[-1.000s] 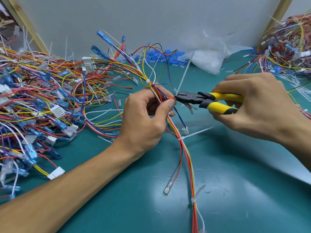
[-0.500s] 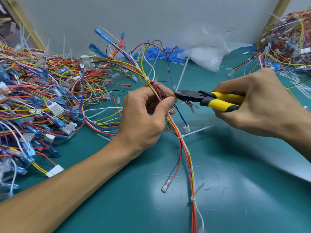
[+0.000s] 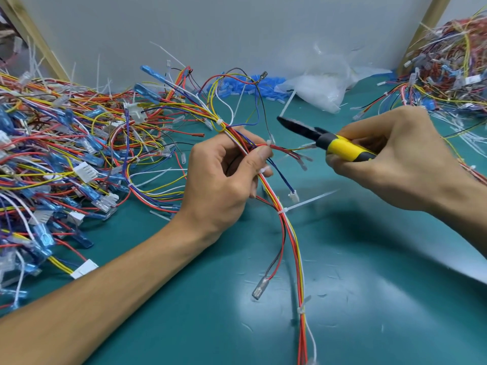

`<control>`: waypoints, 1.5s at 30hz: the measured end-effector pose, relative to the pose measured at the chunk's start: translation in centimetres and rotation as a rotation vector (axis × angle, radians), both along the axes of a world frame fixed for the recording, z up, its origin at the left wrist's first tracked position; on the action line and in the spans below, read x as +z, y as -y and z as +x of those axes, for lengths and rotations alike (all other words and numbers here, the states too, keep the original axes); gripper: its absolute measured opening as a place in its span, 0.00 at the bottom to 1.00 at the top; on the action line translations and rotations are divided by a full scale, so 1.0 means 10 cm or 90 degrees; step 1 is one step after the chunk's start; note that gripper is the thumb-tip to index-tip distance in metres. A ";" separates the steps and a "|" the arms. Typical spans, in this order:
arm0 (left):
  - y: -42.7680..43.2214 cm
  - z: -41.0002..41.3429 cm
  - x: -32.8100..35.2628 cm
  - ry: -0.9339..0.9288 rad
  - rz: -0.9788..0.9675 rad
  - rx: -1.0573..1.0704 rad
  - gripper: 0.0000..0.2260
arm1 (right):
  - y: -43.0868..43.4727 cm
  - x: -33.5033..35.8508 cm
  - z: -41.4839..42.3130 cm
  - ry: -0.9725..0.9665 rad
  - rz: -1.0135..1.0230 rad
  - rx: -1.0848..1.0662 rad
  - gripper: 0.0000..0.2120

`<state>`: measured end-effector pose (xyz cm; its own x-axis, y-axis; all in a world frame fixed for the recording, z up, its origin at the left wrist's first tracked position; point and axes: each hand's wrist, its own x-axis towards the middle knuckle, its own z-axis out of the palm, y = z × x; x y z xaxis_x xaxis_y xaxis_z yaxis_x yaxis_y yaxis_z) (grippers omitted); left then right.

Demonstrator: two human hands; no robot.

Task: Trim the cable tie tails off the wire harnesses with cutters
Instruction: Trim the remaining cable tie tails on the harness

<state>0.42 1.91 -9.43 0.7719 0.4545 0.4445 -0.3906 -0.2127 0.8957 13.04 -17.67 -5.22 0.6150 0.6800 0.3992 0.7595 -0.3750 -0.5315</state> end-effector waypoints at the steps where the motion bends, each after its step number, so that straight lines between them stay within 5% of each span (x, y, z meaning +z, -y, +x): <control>1: -0.01 0.00 -0.01 -0.004 -0.005 0.001 0.02 | 0.00 -0.01 0.01 -0.012 0.010 -0.006 0.05; 11: -0.08 0.04 0.00 -0.035 -0.104 -0.023 0.03 | -0.03 -0.07 0.06 -0.033 0.009 -0.112 0.05; 17: -0.09 0.08 -0.02 -0.033 -0.163 -0.029 0.06 | -0.06 -0.08 0.08 0.001 -0.028 -0.183 0.15; 30: -0.12 0.06 -0.02 0.011 -0.197 -0.059 0.09 | 0.01 0.00 0.06 0.035 -0.019 -0.025 0.11; 38: -0.11 0.10 -0.04 0.004 -0.127 -0.004 0.10 | 0.07 0.11 0.09 0.046 0.093 -0.038 0.20; 45: -0.12 0.09 -0.04 0.022 -0.091 0.005 0.10 | 0.02 0.08 -0.03 -0.013 -0.115 -0.009 0.19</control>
